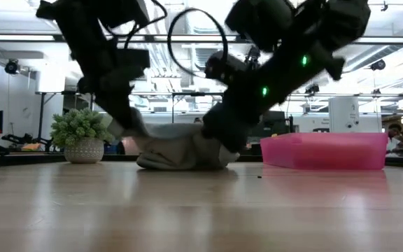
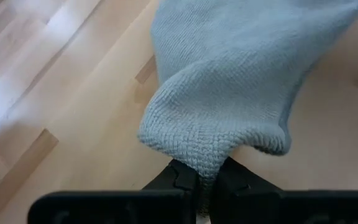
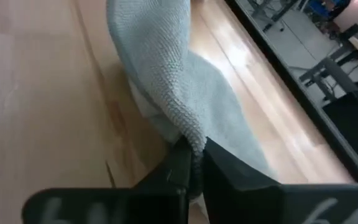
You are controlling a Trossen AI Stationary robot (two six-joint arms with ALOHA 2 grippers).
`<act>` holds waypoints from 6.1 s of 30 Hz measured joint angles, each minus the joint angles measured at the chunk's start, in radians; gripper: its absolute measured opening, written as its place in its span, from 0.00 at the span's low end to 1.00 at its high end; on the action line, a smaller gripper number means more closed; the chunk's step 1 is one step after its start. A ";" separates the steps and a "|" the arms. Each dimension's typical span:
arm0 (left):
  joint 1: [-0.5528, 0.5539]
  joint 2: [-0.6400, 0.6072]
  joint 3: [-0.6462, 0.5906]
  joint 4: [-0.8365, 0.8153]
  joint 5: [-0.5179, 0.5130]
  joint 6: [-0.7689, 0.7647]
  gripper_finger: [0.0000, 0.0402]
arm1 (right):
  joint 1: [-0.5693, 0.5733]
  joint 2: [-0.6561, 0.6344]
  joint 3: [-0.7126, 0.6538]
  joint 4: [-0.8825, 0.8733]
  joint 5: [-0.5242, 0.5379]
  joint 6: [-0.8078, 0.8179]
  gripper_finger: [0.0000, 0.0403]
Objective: Fold microfiber towels
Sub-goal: Fold the gray microfiber cloth
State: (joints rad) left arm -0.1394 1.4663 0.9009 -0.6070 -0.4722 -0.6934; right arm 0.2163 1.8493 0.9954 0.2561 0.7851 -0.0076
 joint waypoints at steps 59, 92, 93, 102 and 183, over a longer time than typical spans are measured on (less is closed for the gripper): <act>-0.161 -0.113 0.172 -0.178 0.394 0.587 0.00 | -0.079 -0.570 0.010 -0.539 -0.924 -0.058 0.02; -0.189 0.128 0.175 -0.036 0.617 0.566 0.51 | 0.080 -0.451 -0.153 -0.464 -0.751 0.243 0.36; -0.181 0.119 0.172 -0.035 0.561 0.594 0.50 | 0.068 -0.447 -0.153 -0.454 -0.749 0.238 0.34; -0.059 0.149 0.043 0.238 0.379 0.655 0.32 | 0.014 -0.425 -0.153 -0.452 -0.736 0.195 0.11; 0.000 0.118 -0.276 0.608 0.201 0.338 0.08 | -0.322 -0.060 0.152 -0.406 -0.522 -0.020 0.02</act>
State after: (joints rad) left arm -0.1398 1.5848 0.6250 0.0006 -0.2711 -0.3549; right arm -0.1062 1.7889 1.1476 -0.1502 0.2634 -0.0273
